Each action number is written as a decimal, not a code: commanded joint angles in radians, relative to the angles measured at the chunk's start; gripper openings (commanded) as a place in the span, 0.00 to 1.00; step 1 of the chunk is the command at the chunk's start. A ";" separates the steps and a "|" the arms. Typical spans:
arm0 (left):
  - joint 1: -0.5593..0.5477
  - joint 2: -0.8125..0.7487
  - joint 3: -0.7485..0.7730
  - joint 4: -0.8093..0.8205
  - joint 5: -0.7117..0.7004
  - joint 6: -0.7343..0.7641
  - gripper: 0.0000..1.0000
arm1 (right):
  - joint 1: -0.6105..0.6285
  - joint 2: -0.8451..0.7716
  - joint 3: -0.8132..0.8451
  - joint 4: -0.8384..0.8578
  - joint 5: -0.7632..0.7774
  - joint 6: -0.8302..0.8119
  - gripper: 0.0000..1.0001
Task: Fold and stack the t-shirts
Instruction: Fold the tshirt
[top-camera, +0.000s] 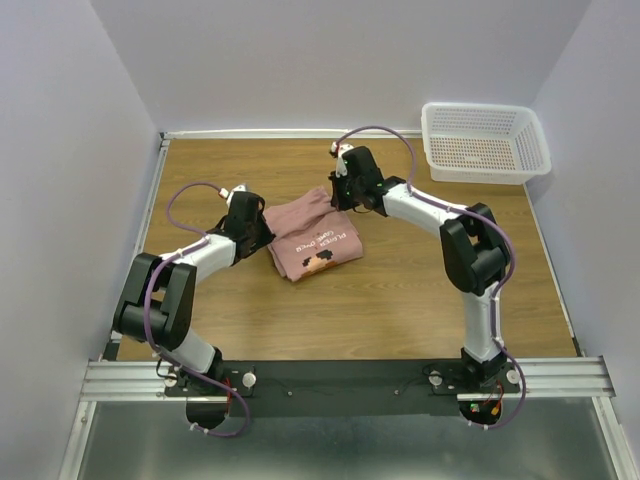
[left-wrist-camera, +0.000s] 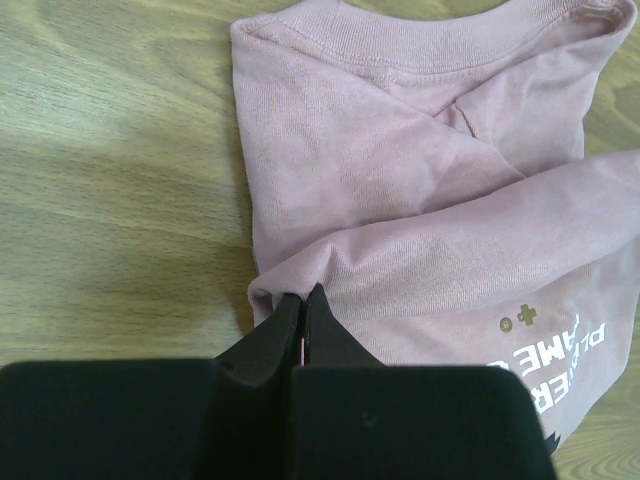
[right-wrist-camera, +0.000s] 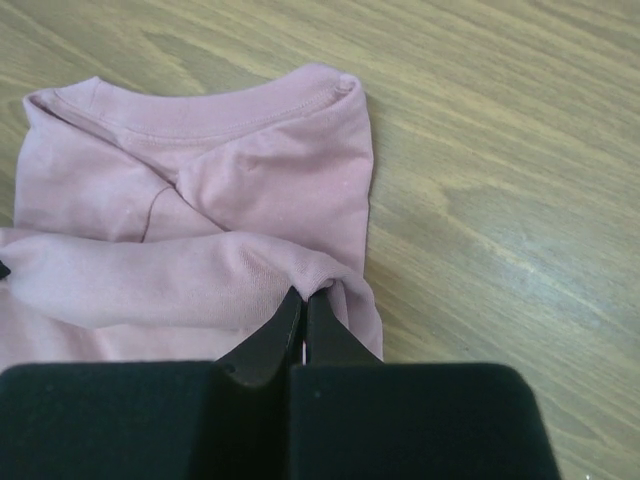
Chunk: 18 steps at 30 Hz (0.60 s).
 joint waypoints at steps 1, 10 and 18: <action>0.011 0.013 -0.011 0.053 -0.057 -0.018 0.00 | 0.000 0.027 0.007 0.080 -0.024 0.007 0.04; 0.011 0.031 0.003 0.078 -0.086 -0.031 0.04 | 0.000 0.097 0.050 0.082 -0.016 0.022 0.12; 0.011 -0.010 0.029 0.063 -0.103 -0.027 0.50 | 0.000 0.082 0.074 0.077 -0.050 0.018 0.45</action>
